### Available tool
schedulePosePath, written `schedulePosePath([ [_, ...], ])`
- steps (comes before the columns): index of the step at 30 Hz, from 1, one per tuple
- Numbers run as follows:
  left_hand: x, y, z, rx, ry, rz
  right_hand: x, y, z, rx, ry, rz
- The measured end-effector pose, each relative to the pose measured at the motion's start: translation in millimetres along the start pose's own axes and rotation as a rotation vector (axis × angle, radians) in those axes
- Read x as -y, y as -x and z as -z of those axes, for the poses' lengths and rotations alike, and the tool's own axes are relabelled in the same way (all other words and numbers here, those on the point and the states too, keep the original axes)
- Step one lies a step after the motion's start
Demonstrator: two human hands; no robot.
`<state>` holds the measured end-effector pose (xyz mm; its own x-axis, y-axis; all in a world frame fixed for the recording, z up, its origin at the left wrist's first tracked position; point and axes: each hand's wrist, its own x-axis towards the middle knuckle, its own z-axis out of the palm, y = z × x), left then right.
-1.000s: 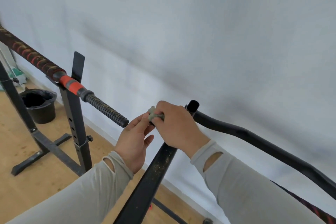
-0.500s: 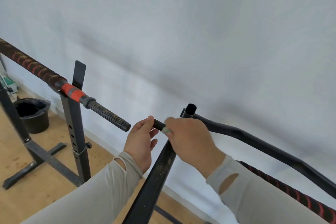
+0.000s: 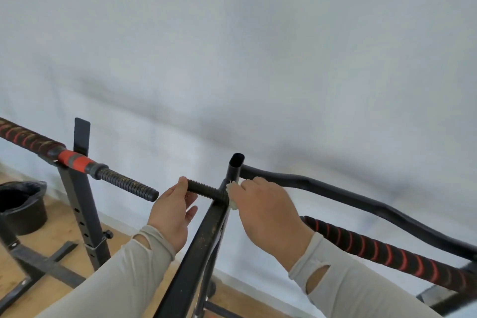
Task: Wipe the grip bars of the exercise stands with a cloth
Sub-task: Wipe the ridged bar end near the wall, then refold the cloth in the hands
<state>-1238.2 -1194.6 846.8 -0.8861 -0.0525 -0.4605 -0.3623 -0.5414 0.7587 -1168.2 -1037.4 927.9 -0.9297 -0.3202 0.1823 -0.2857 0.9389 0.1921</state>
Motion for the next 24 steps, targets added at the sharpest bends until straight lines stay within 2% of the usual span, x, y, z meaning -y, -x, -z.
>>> schedulePosePath([
  [2, -4.5, 16.7, 3.6, 0.075, -0.079, 0.038, -1.0, 13.5, 8.0, -0.098, -0.11, -0.043],
  [5, -16.8, 58.6, 19.1, 0.2, -0.362, 0.038, -4.4, 31.4, 20.4, -0.153, -0.383, -0.137],
  [8, -37.4, 126.1, 33.0, 0.206, -0.744, -0.16, -0.3, 50.9, 40.5, -0.161, -0.827, -0.185],
  [10, -48.9, 174.7, 37.1, 0.175, -0.858, -0.319, 9.4, 61.3, 58.2, -0.128, -1.077, -0.166],
  [13, -55.6, 239.8, 39.4, 0.215, -0.803, -0.445, 35.7, 80.8, 86.2, 0.029, -1.472, -0.073],
  [16, -50.3, 285.3, 51.5, 0.271, -0.606, -0.447, 64.6, 104.4, 104.2, 0.182, -1.777, 0.022],
  [18, -41.9, 308.3, 65.2, 0.162, -0.39, -0.477, 82.9, 117.1, 108.4, 0.254, -1.885, 0.053],
  [20, -33.1, 330.5, 77.9, -0.015, -0.274, -0.57, 100.0, 128.1, 113.5, 0.328, -1.942, 0.037],
  [22, -25.7, 353.1, 90.2, -0.168, -0.254, -0.655, 117.4, 139.6, 117.4, 0.394, -1.904, 0.065],
  [24, -22.6, 372.5, 102.9, -0.244, -0.243, -0.699, 132.6, 149.7, 119.1, 0.417, -1.77, 0.185],
])
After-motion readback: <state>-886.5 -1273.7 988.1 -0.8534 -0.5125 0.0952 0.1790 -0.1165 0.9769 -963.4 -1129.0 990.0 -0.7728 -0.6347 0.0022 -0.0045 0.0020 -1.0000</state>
